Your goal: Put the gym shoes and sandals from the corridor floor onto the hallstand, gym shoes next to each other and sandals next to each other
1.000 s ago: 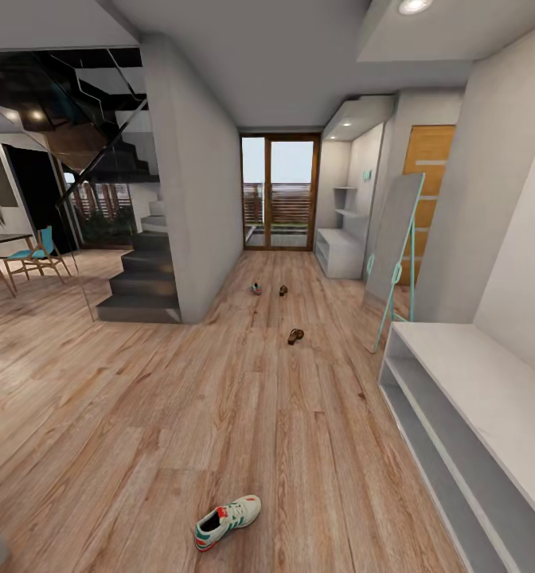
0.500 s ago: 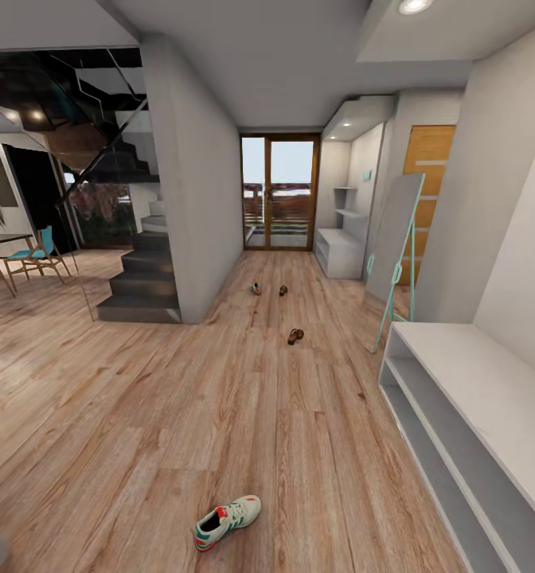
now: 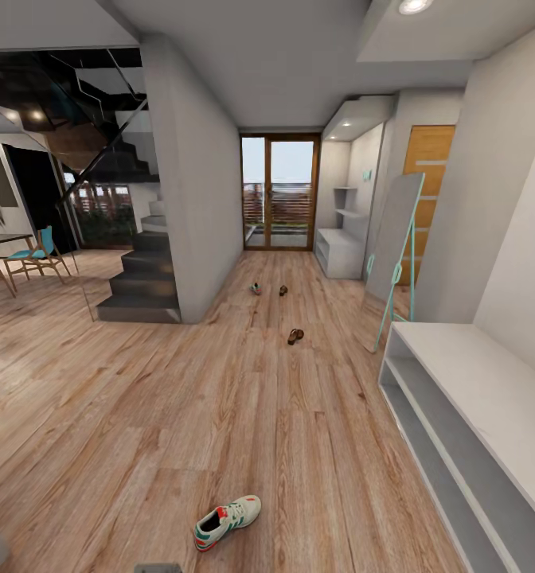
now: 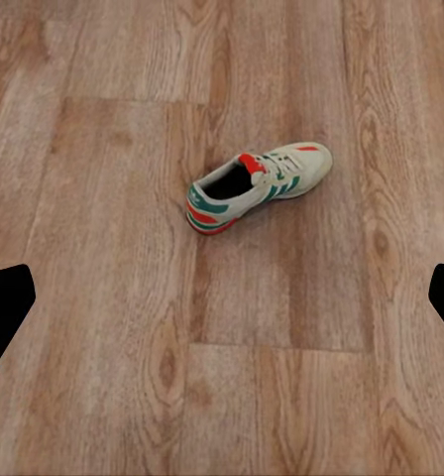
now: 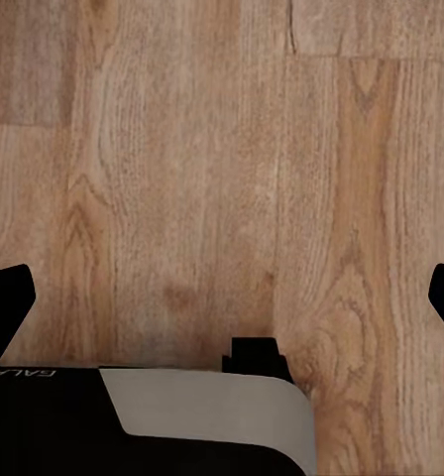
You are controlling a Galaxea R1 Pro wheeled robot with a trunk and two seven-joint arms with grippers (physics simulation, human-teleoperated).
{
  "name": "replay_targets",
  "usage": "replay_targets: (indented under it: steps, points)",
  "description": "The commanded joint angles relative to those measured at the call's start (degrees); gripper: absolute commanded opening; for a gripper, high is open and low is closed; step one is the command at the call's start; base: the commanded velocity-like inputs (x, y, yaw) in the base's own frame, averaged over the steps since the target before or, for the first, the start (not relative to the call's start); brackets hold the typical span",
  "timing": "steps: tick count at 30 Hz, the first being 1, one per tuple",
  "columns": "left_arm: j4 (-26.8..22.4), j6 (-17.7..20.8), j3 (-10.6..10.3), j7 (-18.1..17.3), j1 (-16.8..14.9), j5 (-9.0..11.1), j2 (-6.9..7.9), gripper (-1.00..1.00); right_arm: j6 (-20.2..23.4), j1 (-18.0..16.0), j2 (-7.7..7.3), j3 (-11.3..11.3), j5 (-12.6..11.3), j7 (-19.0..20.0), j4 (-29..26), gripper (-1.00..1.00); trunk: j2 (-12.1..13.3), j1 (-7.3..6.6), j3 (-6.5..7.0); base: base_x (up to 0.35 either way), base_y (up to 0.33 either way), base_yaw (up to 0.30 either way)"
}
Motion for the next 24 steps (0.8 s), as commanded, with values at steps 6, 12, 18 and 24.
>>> replay_targets:
  steps: [6,12,18,24]
  points:
    - [0.0,-0.3,0.1,0.0,0.0,0.0,0.03,1.0,0.0,0.0,0.02,0.0,0.0,0.1,0.1,1.0,0.0,0.0,-0.06,0.0,0.0,0.0]
    - [0.0,-0.4,0.1,0.0,0.0,0.0,0.06,1.0,0.0,0.0,0.02,0.0,0.0,0.1,0.2,1.0,0.0,0.0,-0.06,0.0,0.127,-0.051]
    - [0.0,-0.4,0.1,0.0,0.0,0.0,0.04,1.0,0.0,0.0,0.02,-0.1,-0.1,0.0,0.1,1.0,0.0,0.0,-0.06,0.0,0.286,-0.189]
    - [0.0,-0.4,0.1,0.0,0.0,0.0,0.04,1.0,0.0,0.0,0.02,0.0,0.0,0.0,0.2,1.0,0.0,0.0,-0.06,0.0,0.307,-0.01]
